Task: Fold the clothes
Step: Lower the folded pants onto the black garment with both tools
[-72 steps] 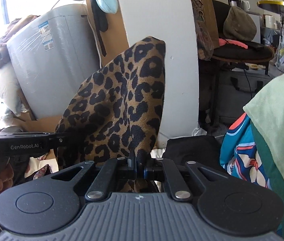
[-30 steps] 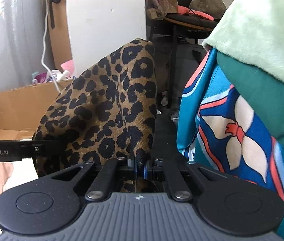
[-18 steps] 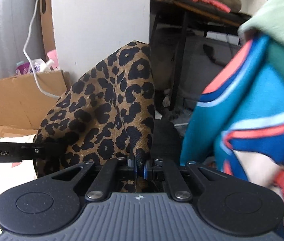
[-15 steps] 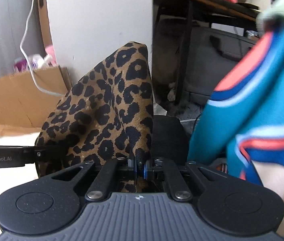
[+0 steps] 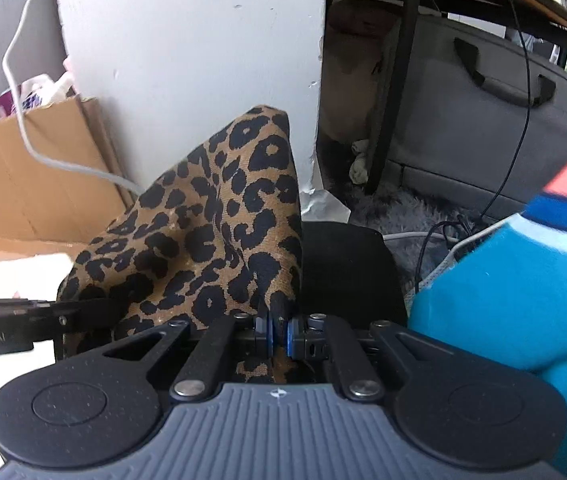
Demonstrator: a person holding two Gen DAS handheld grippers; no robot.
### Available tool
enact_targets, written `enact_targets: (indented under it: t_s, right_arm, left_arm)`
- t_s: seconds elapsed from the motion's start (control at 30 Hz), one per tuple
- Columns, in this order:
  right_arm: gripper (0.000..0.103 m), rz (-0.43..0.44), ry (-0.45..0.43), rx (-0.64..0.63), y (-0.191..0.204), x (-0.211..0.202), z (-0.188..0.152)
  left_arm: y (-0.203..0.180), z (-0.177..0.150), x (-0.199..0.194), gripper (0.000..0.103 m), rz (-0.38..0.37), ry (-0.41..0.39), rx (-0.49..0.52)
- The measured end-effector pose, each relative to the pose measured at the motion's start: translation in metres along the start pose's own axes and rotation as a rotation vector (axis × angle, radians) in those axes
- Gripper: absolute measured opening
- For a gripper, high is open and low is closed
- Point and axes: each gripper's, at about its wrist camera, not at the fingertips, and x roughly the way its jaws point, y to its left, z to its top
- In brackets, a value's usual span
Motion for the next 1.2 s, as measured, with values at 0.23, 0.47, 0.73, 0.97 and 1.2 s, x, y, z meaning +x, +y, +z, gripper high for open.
enact_targets:
  t_s: [0.23,0.47,0.73,0.97,1.2]
  right_arm:
    - [0.006,-0.017,0.023,-0.050,0.007,0.029,0.006]
    - [0.038,-0.054,-0.108,-0.105,0.013,0.009,-0.006]
    - [0.038,0.009,-0.140,-0.083,0.003,-0.010,-0.029]
    - [0.038,0.029,-0.092,-0.053,0.002,0.022,-0.031]
    - [0.038,-0.036,-0.059,-0.093,-0.005,0.042,-0.032]
  left_arm:
    - [0.010,0.007,0.015,0.021,0.026,-0.010,0.021]
    - [0.017,0.005,0.009,0.042,0.153,-0.004,0.108]
    - [-0.007,0.008,-0.013,0.021,0.171,-0.117,0.270]
    - [-0.019,0.009,0.020,0.013,0.121,-0.041,0.379]
    - [0.003,0.019,0.045,0.003,0.211,0.014,0.299]
